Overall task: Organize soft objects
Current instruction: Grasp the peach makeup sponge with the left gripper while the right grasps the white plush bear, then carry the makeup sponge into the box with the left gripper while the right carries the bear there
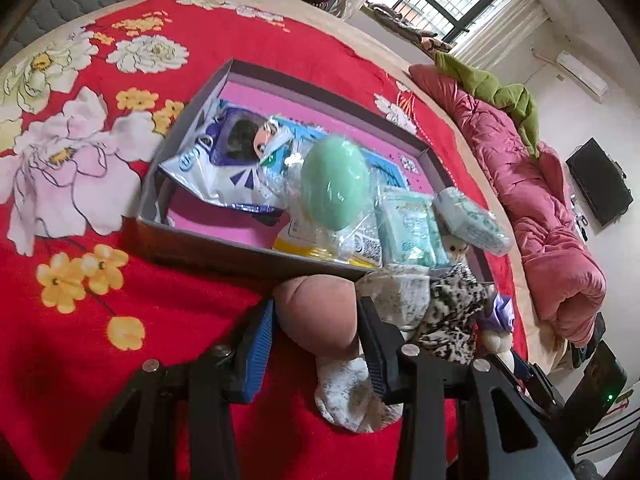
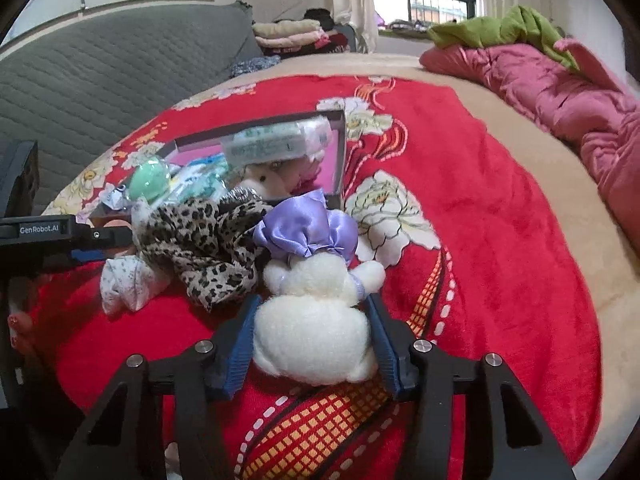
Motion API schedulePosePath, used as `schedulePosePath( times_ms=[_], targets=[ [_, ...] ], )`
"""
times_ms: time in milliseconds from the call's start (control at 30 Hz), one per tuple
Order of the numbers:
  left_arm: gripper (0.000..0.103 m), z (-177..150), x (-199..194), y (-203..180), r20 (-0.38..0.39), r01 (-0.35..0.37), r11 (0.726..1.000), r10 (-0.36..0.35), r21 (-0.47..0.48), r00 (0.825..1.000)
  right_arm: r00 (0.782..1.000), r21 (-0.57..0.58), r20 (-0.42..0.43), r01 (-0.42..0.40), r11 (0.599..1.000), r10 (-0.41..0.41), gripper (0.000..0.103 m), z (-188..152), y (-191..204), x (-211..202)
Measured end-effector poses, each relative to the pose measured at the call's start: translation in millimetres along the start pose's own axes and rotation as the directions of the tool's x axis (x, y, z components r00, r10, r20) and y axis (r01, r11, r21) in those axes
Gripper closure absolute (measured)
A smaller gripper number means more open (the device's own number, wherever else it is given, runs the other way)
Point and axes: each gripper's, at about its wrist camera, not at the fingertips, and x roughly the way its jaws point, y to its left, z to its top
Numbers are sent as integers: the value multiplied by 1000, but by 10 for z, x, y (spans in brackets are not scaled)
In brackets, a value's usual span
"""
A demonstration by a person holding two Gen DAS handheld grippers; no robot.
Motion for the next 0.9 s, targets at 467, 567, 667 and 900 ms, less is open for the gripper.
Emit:
schedulePosePath(
  times_ms=[467, 567, 667, 900],
  targets=[
    [61, 49, -433, -134, 100, -63, 996, 57, 57, 993, 992, -41, 122, -8, 999, 13, 49, 135, 148, -361],
    [61, 65, -496, -123, 115, -63, 996, 56, 58, 992, 990, -56, 141, -15, 998, 23, 49, 181, 238, -415],
    [61, 106, -550, -84, 132, -70, 996, 62, 55, 989, 987, -76, 159, -23, 997, 34, 49, 237, 336, -458],
    [61, 240, -610, 37, 148, -80, 996, 73, 39, 986, 985, -75, 164, -37, 997, 49, 49, 392, 504, -429]
  ],
)
